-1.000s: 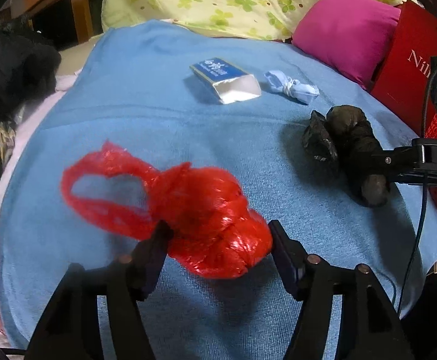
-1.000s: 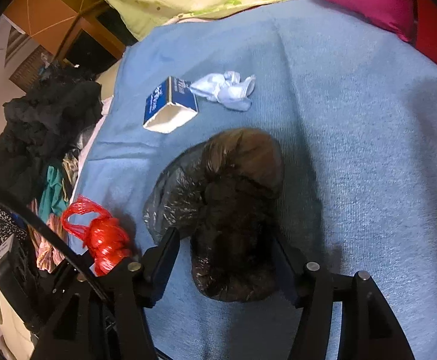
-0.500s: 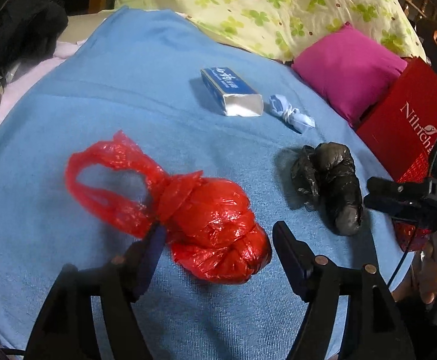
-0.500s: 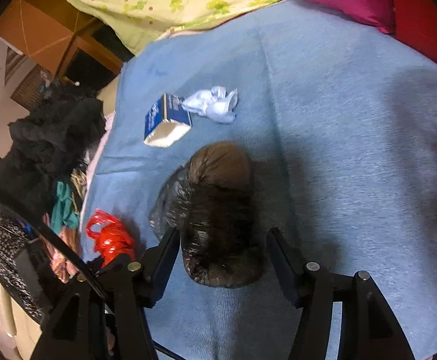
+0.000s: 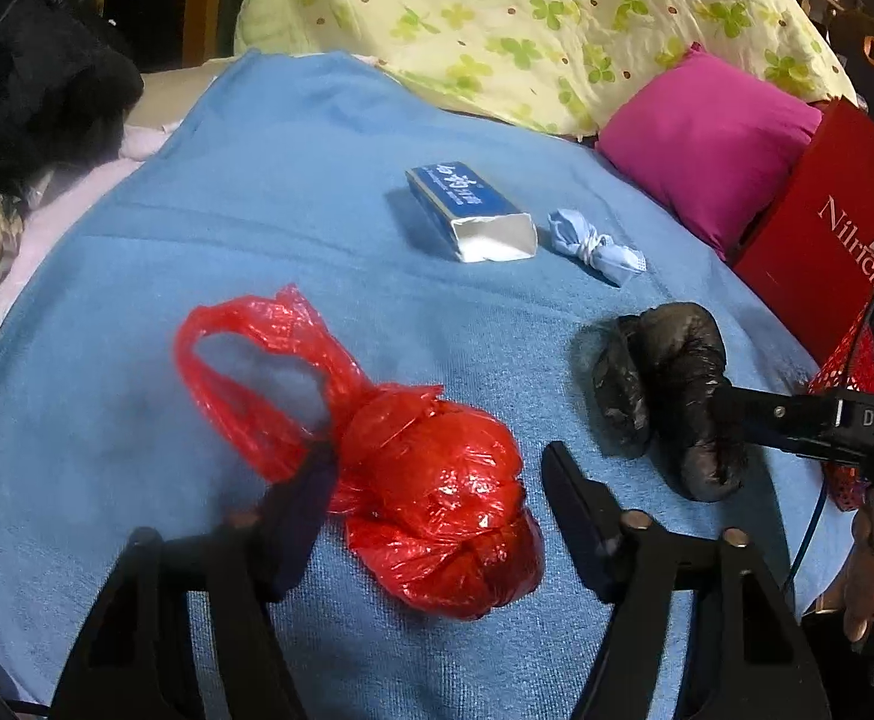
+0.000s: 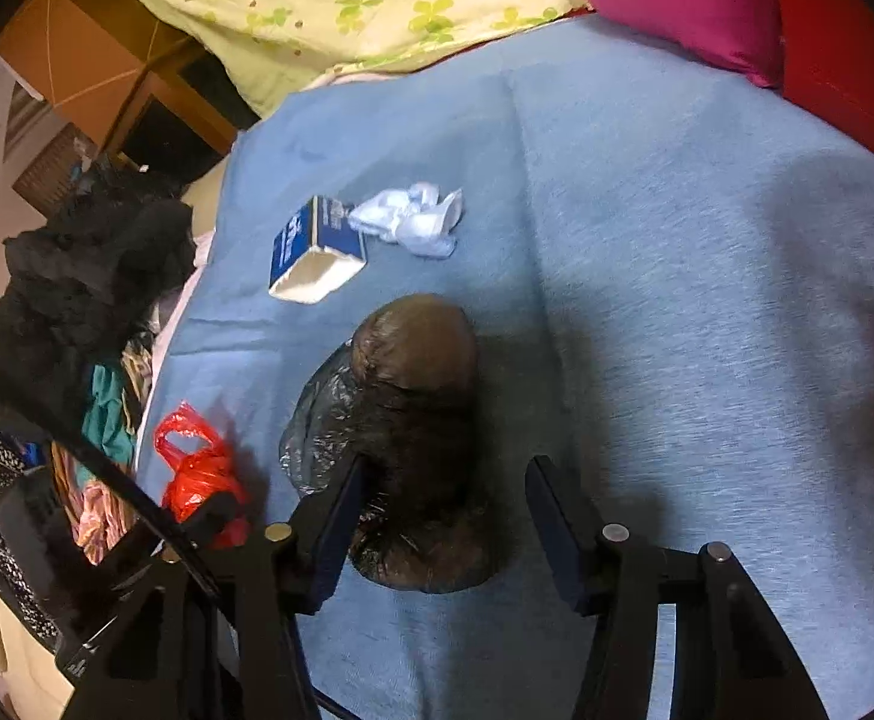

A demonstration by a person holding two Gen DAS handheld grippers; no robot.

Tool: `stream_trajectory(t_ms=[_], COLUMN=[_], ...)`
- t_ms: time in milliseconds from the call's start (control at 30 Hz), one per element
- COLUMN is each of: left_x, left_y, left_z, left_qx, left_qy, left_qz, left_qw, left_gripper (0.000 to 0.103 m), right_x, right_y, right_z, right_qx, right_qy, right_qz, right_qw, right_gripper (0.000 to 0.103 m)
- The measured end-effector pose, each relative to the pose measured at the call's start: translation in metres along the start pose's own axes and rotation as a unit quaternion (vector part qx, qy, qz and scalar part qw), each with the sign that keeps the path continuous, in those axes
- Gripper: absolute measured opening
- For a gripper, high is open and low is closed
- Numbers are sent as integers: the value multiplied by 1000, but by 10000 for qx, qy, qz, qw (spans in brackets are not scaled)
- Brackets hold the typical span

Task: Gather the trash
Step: 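Lift the red bag with the left tool while the right tool regrips the black bag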

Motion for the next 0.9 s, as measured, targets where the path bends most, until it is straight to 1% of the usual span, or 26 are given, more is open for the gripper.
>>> stream_trajectory(t_ms=[33,200,333,667,900], left_x=[1,2,3,5,7], left_y=[1,2,2,4,3], left_z=[0,-4,-3,-5,-2], left_qx=[49,230,275,252,119], left_qy=[-15,-10,-18,-54,17], left_qz=[20,13,10,84,136], left_qw=[10000,9997,9996,9996,9998], left_gripper=[57,52,52,53,52], right_x=[3,16,21,31,32], right_y=[2,11,14,11,11], right_z=[2,16,27,32,30], right_qx=[-36,-180,-374,-268,-212], right_qy=[6,16,76,172,54], right_qz=[10,75,26,-81,-216], right_qw=[10000,9998,9993,9995,9995], right_gripper=[59,57,57,57,58])
Point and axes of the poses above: each gripper's, at about its wrist camera, not at the fingertips, and x roughly the way its jaws point, z to its left, y to its underside, the point moved 10 cm from there along x, roughly the way its jaws point, and after that the axes turned 12 degrees about -z, right-handed, at the moved point
